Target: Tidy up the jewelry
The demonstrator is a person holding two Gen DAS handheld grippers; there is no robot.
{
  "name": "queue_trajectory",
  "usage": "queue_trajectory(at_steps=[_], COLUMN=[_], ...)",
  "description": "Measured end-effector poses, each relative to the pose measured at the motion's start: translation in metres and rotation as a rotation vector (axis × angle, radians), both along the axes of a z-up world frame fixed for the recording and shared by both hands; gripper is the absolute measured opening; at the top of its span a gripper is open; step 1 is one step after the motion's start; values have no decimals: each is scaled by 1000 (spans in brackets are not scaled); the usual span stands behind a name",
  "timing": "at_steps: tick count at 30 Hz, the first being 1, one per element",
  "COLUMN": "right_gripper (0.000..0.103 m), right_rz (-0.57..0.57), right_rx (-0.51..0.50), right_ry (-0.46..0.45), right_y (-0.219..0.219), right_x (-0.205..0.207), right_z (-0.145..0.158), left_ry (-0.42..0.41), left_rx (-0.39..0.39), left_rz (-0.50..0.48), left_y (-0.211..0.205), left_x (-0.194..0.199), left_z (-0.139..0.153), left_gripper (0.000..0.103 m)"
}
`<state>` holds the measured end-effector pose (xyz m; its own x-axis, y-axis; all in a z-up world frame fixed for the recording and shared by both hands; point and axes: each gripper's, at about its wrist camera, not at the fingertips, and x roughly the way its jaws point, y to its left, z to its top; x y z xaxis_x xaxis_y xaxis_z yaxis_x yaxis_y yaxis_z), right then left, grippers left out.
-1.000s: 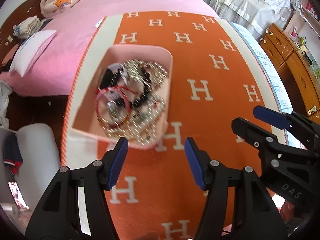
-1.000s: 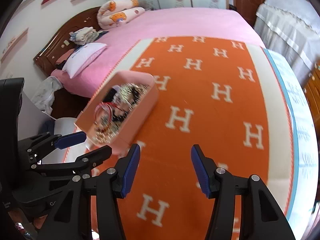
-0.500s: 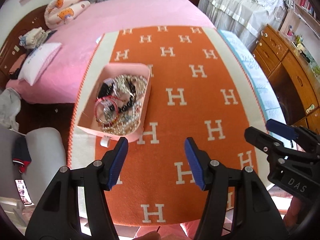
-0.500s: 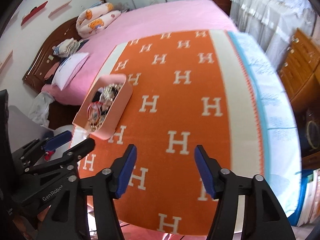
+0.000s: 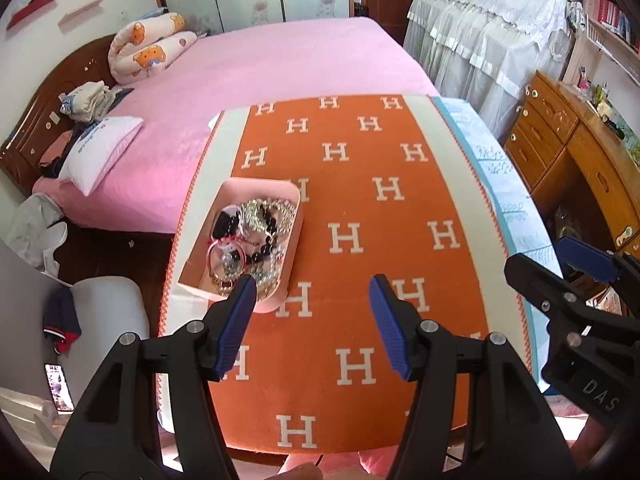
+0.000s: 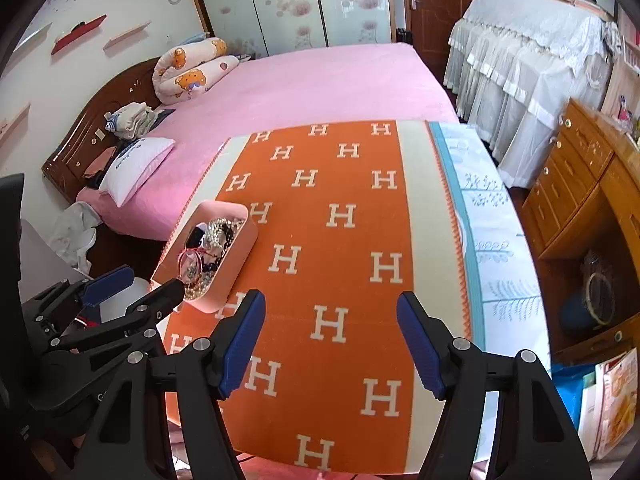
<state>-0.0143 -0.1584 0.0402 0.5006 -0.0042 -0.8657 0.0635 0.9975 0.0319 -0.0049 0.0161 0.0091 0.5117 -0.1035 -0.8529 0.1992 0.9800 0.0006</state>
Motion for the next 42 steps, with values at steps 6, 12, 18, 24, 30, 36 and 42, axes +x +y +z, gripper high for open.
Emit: queue_trajectory(at_steps=[6,12,18,24,30,36,42], right_gripper=[69,70,70,70,70,70,70], right_rz=[16,36,39,38,39,37,38], right_rx=[-28,-49,-45,-40,-42,-41,-41], right_ry=[-42,-66,-66,-61,-59,-58,-56], right_y=[4,9,10,12,13,13,13], right_x=[-6,-11,-13,-11,-11,-10,-9], right_z=[19,31,34,29,29,29,28], left_ry=[-31,-49,-51,-54,-54,-41,-32], left_rx=[-10,-20,-24,-25,-26,-33,-39], left_rz=[-10,-7,-1,3,6,13,16], left_y=[-7,-7,-5,-3,-2,-2,-2], left_x=[-6,-11,-13,-13,-13,-11,-8], left_z=[16,25,27,29,30,31,27], left_gripper=[56,56,56,56,56,56,56])
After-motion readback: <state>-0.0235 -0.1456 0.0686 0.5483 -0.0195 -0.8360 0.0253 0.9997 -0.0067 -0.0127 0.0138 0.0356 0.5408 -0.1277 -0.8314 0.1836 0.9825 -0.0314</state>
